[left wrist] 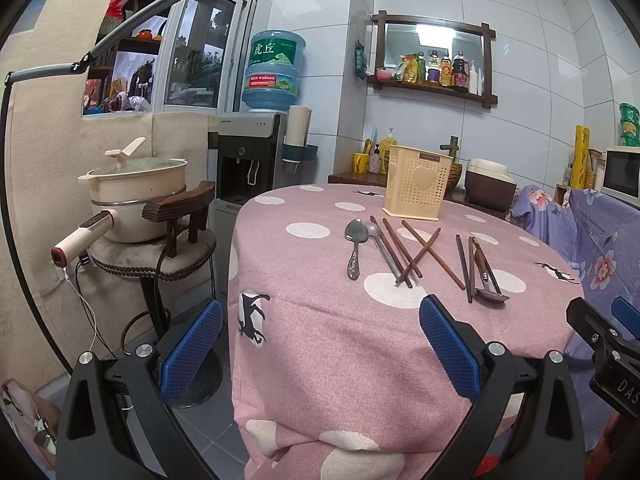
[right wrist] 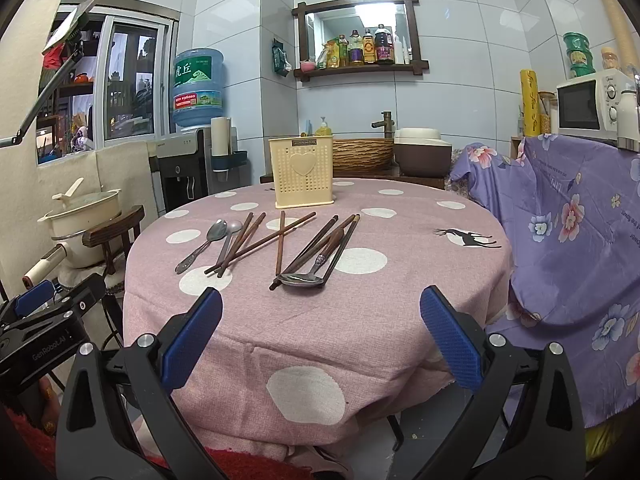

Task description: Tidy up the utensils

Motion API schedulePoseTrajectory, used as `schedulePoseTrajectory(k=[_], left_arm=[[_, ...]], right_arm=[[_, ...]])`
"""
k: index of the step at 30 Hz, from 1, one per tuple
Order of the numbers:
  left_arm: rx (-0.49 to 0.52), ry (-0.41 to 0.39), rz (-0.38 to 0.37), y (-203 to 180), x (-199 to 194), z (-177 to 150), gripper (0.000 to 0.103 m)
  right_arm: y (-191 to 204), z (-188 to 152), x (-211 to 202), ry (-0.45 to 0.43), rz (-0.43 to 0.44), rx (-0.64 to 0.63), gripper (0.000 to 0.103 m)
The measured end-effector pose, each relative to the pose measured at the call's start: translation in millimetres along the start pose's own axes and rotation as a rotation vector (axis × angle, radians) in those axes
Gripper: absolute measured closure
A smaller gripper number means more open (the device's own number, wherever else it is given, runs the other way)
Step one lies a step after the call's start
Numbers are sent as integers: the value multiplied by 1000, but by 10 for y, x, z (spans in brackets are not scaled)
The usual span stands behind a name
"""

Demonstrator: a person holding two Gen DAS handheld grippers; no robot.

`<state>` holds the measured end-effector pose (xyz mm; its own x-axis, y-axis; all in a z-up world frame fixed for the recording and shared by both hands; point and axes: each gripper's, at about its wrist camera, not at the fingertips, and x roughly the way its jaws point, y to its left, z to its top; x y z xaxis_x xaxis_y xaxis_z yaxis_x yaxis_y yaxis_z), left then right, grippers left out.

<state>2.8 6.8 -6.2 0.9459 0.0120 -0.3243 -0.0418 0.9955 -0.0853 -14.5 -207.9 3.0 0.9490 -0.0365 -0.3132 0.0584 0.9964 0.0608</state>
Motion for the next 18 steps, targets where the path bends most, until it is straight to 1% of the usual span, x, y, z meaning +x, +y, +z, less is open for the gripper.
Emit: schedulePoseTrajectory(k=[15, 18], left_arm=[[-2, 5, 3, 4, 5, -21, 5], [-2, 7, 3, 17, 35, -69, 5]], right_arm=[[2, -4, -4, 1, 0, -2, 5], [4, -8, 1, 2, 0, -2, 5]])
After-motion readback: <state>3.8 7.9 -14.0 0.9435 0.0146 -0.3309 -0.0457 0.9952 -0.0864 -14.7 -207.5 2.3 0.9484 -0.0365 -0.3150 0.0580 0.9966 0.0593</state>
